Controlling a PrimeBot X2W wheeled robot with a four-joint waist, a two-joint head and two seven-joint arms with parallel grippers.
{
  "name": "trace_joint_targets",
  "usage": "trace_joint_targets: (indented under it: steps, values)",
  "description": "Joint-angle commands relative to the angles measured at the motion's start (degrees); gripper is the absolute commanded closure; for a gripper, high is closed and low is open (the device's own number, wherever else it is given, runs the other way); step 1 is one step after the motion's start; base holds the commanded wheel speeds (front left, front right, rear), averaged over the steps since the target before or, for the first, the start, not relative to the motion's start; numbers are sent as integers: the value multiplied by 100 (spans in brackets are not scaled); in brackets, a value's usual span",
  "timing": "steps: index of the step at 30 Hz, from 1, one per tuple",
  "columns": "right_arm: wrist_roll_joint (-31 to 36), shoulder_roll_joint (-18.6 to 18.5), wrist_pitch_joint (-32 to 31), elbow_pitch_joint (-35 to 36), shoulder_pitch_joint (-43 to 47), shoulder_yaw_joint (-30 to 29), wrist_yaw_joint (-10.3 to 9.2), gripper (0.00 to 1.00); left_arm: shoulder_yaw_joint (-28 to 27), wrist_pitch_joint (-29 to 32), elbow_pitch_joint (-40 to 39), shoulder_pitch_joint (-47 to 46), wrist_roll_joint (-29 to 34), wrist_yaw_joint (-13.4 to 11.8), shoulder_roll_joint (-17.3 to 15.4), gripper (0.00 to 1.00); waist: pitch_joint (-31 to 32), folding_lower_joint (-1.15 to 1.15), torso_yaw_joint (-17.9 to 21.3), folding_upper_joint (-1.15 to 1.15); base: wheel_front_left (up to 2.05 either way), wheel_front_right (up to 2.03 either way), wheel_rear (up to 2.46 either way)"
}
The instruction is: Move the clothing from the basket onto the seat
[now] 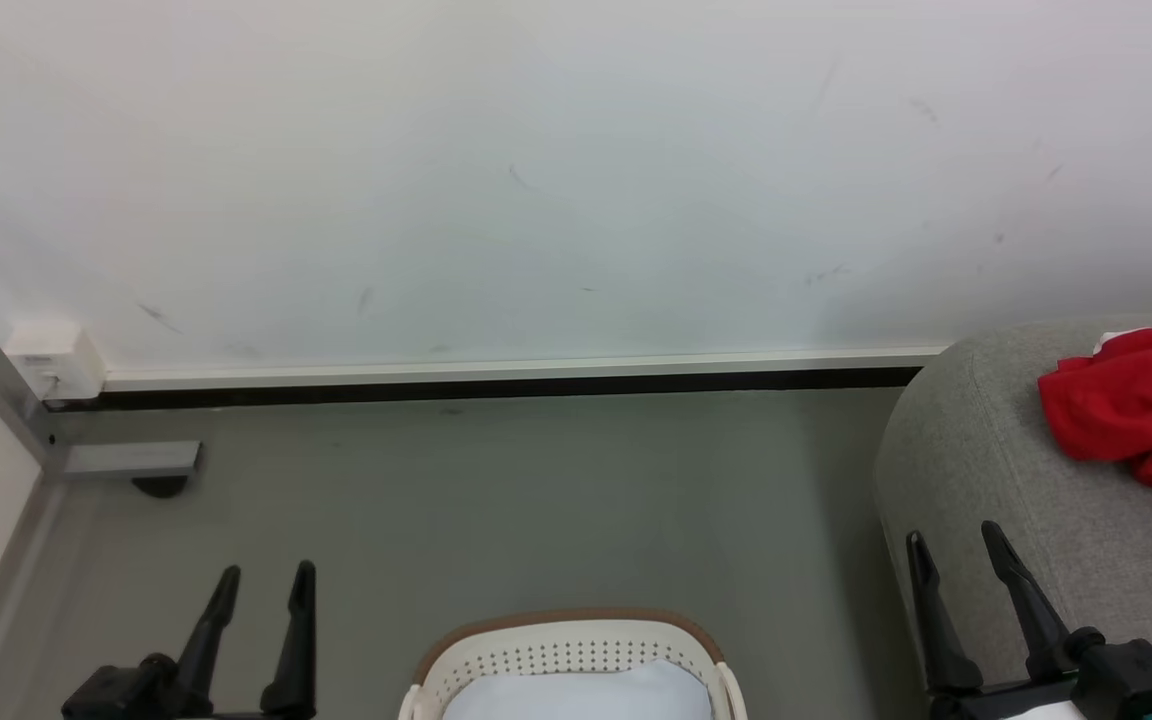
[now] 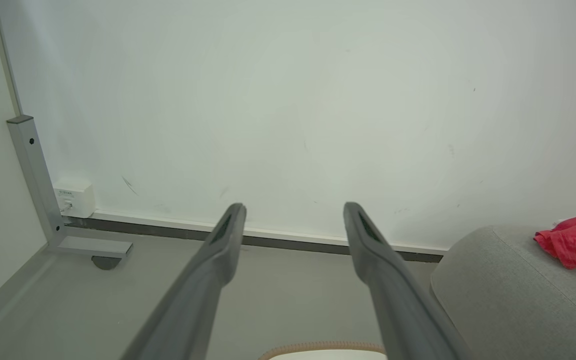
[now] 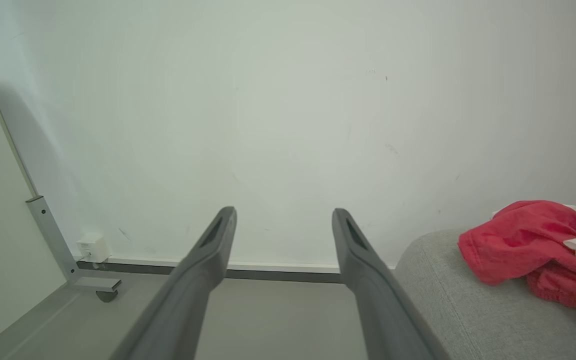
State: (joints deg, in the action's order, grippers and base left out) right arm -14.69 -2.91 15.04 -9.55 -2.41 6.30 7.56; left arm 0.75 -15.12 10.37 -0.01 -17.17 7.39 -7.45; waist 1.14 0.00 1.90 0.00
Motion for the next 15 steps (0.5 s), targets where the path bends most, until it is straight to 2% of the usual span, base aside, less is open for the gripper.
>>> trace_joint_targets:
  steps: [1,3,4,7,15]
  values:
    - [-77,2,19,-18,-5,2,-15,0,0,-3,-10,21,-13,17,-41,0,2,0,1,0,0,0,0]
    - [-86,2,19,-22,-1,10,-15,0,26,-3,5,27,-58,17,-44,0,7,0,0,0,0,0,0]
    - [-95,2,18,-21,5,13,-15,100,24,-3,12,31,-58,17,-52,100,10,0,-1,0,0,0,0]
    - [-49,1,-10,-73,71,39,0,100,35,17,103,36,-102,-2,25,100,9,0,-2,0,0,0,0]
    - [-984,-52,-198,-96,25,-47,-1,100,-54,260,132,-45,-939,-1,71,100,0,0,-15,0,0,0,0]
